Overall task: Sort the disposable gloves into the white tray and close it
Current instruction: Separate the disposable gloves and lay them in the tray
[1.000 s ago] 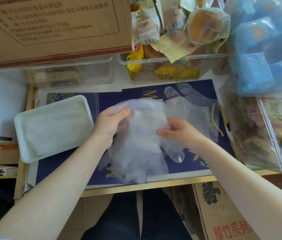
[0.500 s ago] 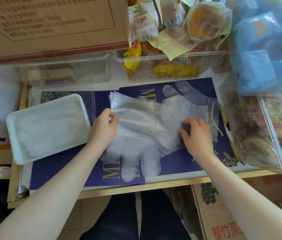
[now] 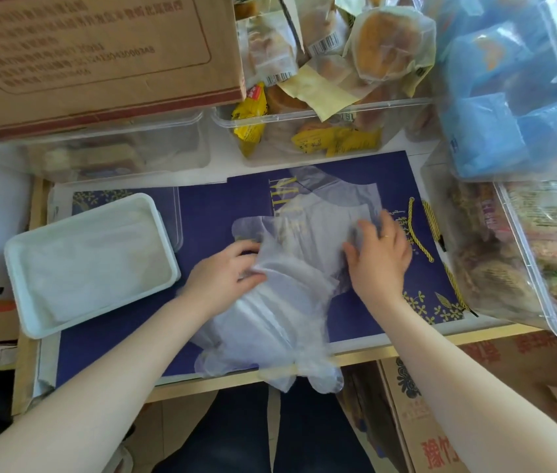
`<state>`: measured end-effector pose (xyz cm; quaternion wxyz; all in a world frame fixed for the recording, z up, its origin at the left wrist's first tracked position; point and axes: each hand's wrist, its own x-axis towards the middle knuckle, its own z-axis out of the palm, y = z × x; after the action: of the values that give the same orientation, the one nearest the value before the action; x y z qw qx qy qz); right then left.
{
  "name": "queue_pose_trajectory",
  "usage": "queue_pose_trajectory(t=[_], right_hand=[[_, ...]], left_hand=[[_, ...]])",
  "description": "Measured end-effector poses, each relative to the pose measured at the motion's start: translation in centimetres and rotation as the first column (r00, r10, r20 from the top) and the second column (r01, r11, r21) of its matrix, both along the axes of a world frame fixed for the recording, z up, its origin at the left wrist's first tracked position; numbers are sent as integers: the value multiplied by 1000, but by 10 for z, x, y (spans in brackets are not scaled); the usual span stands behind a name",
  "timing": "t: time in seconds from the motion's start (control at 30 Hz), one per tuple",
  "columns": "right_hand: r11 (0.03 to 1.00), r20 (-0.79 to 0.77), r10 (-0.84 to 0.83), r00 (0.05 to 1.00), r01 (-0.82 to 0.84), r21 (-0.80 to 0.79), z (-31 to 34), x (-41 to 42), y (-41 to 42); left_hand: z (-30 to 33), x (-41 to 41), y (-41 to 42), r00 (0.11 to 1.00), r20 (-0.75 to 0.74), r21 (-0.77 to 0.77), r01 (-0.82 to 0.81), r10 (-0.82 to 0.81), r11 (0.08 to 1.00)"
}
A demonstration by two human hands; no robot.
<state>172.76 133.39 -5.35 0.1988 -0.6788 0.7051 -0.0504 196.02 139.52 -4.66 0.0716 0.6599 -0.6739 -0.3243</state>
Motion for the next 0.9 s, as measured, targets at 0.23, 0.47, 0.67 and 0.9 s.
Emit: queue_pose_trajectory(t=[0.23,0.47,0.67,0.9], right_hand=[[928,222,-355,908,314,200,8,6,-24],[847,535,-531,657,425,319,20,4,-28],[823,675,-558,482,427,376,62,-5,-45],[938,843,-251,475,333,92,97,-6,-49]], left_hand=[[-4,-9,0,995,92,39,35,-39,999],[-1,-2,-7,1000,-4,-14,-19,19,1000],[31,13,-21,937,-228,-21,-276,264,961],[63,31,-35,879,-332,-31,-373,342,927]])
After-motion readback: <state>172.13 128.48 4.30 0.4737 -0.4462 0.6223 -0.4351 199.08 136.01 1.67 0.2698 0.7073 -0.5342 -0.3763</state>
